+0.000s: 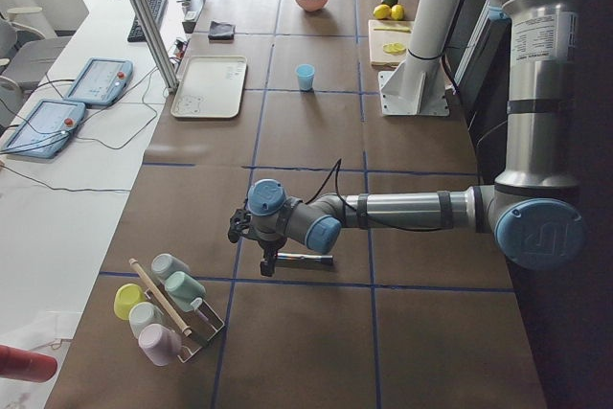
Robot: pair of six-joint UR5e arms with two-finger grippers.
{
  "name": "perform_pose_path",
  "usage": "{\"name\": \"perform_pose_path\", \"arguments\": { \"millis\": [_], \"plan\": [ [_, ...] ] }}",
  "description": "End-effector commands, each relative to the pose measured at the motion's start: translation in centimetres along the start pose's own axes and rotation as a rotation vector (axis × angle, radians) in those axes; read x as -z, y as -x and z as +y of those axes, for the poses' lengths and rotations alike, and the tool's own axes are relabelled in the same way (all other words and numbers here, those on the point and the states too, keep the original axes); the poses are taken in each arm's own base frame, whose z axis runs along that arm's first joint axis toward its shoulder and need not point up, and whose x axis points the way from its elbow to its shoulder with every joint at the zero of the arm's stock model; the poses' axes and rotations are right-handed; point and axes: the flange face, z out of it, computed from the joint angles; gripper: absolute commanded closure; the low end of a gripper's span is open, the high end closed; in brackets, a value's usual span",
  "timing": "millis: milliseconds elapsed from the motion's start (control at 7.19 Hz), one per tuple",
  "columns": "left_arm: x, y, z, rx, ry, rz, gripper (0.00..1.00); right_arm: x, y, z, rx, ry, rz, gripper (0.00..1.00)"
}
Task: Mash ice and strawberries in cup
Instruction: 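Lower the rod to the table with the left gripper and release it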
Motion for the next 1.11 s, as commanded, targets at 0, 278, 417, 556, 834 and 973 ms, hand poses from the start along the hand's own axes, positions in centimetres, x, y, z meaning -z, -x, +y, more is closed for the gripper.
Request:
{"name": "perform_pose_path", "arguments": {
  "millis": [0,278,417,556,834,973],
  "plan": [
    [7.4,3.3,-1.7,-0.036,0.028,-0.026,0.0,0.0,0.0,0.0,-0.001,0.0,-0.003,0.0],
    [11.0,6.2,-1.0,0.005,0.021,0.002,0.0,0.0,0.0,0.0,-0.001,0.0,-0.005,0.0],
    [11.5,7.9,0.5,0.05,0.014,0.003,0.0,0.0,0.0,0.0,-0.001,0.0,-0.006,0.0],
    [11.2,8.3,0.9,0.069,0.02,0.002,0.0,-0.1,0.0,0.1,-0.004,0.003,-0.009,0.0],
    [10.8,8.6,1.3,0.075,0.024,0.004,0.0,-0.3,-0.2,0.4,-0.016,0.012,-0.013,0.0],
    [11.0,8.5,1.3,0.072,0.021,0.002,0.0,-0.4,-0.3,0.5,-0.018,0.015,-0.014,0.0]
  ]
}}
